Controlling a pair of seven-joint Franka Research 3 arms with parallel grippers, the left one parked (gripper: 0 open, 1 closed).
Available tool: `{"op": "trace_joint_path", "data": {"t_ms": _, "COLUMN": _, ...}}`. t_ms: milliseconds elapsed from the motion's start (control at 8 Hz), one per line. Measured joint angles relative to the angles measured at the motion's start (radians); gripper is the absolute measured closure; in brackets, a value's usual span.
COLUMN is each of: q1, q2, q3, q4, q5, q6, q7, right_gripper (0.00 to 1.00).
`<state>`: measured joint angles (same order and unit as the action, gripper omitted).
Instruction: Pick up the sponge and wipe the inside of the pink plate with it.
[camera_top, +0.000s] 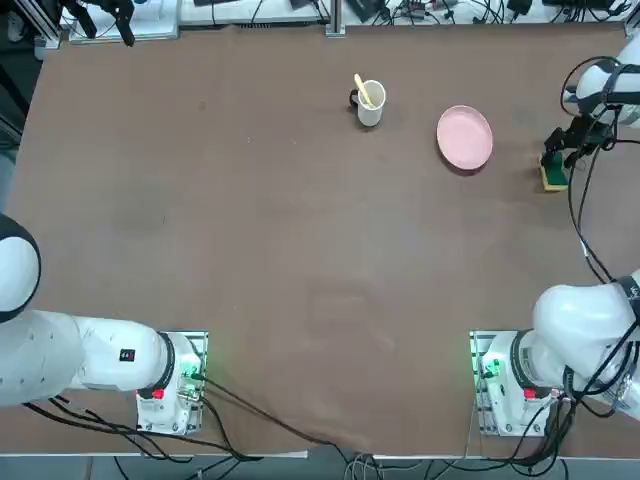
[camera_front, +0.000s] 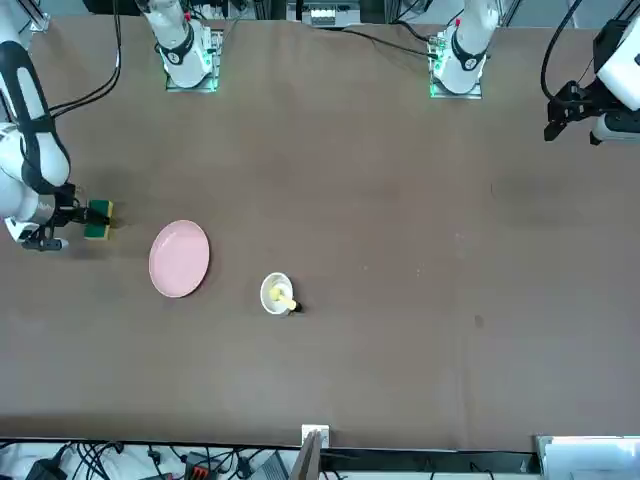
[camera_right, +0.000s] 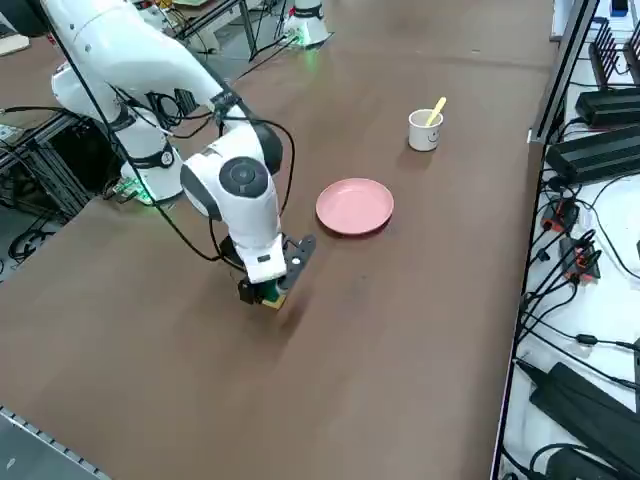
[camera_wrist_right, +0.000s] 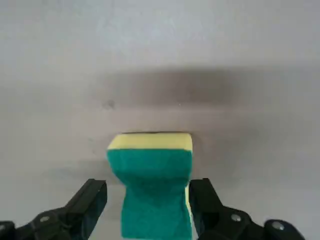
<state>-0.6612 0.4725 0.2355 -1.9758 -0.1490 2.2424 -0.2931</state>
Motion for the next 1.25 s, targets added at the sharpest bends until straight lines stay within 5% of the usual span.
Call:
{"op": "trace_joint_path", "data": {"t_ms": 375, "q1": 0.067, "q2": -0.106, "q3": 0.038, "q4": 0.157, "q5": 0.002, "q6": -0.248, "q7": 0.003, "right_gripper": 0.00}}
{"op": "trace_joint_path", "data": {"t_ms": 1000, "q1": 0.097, "q2": -0.341, "q3": 0.212, "q4": 0.366, "q5": 0.049, "q6": -0.471, "q7": 0.103, "right_gripper": 0.00}}
{"op": "trace_joint_path", "data": {"t_ms": 1250, "q1": 0.097, "q2": -0.369, "q3": 0.239, "q4": 0.449, "q5": 0.068, "q6": -0.597, "q7": 0.138, "right_gripper": 0.00}}
